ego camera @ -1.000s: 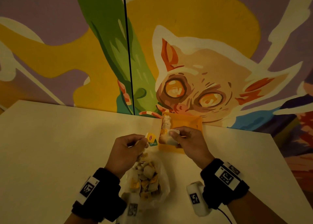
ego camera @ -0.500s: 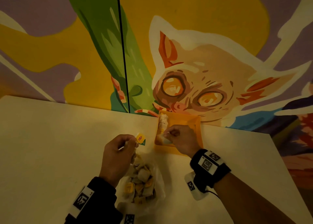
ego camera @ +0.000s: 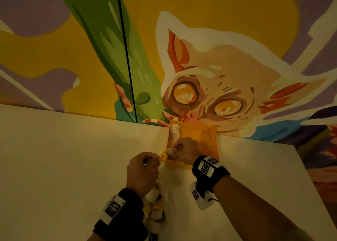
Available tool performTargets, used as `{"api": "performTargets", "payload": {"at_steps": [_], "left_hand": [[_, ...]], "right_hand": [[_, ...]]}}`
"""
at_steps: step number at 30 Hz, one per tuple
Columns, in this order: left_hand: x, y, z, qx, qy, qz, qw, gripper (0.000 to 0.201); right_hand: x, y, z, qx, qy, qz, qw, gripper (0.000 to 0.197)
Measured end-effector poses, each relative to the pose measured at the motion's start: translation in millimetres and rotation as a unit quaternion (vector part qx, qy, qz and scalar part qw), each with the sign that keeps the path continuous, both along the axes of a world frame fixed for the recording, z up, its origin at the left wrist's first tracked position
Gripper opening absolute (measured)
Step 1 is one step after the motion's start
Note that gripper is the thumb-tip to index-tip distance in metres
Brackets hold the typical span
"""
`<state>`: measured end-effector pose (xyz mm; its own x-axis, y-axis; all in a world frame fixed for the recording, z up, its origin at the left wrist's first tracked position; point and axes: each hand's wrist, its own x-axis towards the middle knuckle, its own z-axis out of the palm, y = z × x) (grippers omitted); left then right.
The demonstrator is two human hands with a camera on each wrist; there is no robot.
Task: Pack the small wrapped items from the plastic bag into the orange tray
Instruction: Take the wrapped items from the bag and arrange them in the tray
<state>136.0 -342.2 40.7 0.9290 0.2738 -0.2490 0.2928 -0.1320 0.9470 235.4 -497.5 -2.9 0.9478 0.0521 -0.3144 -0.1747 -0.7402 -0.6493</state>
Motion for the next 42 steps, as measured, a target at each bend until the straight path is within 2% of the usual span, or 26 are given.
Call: {"api": "performTargets", "payload": {"at_steps": [7,10,13,15,18,21,23,26,30,33,36,39,42], "left_hand": [[3.3,-2.0,-5.2,-0.007,0.014,-0.003,1.0,0.019],[2.6,1.7,-8.4,-0.018,0.024,-0.004,1.0,0.02],[1.2,4.3,-9.3,-0.025,0.032,-0.009,0.999,0.021],[0.4,4.4,-9.6,-0.022,0.036,-0.014,0.999,0.02],[1.8,4.1,-11.0,-0.023,0.041,-0.016,0.999,0.019],[4.0,2.1,-11.1,-0.03,0.045,-0.022,0.998,0.017],[4.7,0.9,-10.2,-0.04,0.047,-0.026,0.998,0.016],[5.6,1.0,-9.2,-0.034,0.048,-0.03,0.998,0.016],[8.1,2.4,-10.2,-0.026,0.048,-0.021,0.998,0.016],[8.8,0.9,-11.9,-0.028,0.045,-0.018,0.998,0.015],[8.9,-1.4,-12.3,-0.042,0.045,-0.008,0.998,0.013],[8.9,0.1,-13.2,-0.055,0.049,-0.001,0.997,0.007],[8.5,4.5,-12.0,-0.078,0.049,0.006,0.996,0.013]], "right_hand": [[13.9,-0.5,-4.9,-0.016,0.056,0.044,0.997,0.016],[13.8,-1.9,-4.2,-0.007,0.048,0.033,0.998,0.02],[6.8,-4.8,-2.0,0.007,0.05,0.034,0.998,0.034],[-2.4,-6.6,1.5,0.016,0.015,0.036,0.999,0.032],[-23.7,-7.1,14.3,0.07,-0.056,0.057,0.994,0.029],[-44.5,-1.6,25.4,0.167,-0.024,0.13,0.977,0.027],[-51.1,1.3,25.7,0.198,-0.008,0.14,0.97,0.026],[-53.1,2.3,26.3,0.228,0.004,0.136,0.964,0.021],[-54.6,2.2,29.8,0.284,0.035,0.133,0.949,0.025],[-52.3,2.1,28.2,0.306,0.024,0.117,0.945,0.016],[-45.0,-0.2,24.9,0.282,0.003,0.073,0.957,0.008],[-33.7,-2.9,21.1,0.254,-0.013,0.052,0.966,0.008],[-25.1,-3.9,25.3,0.254,-0.01,0.035,0.966,0.012]]}}
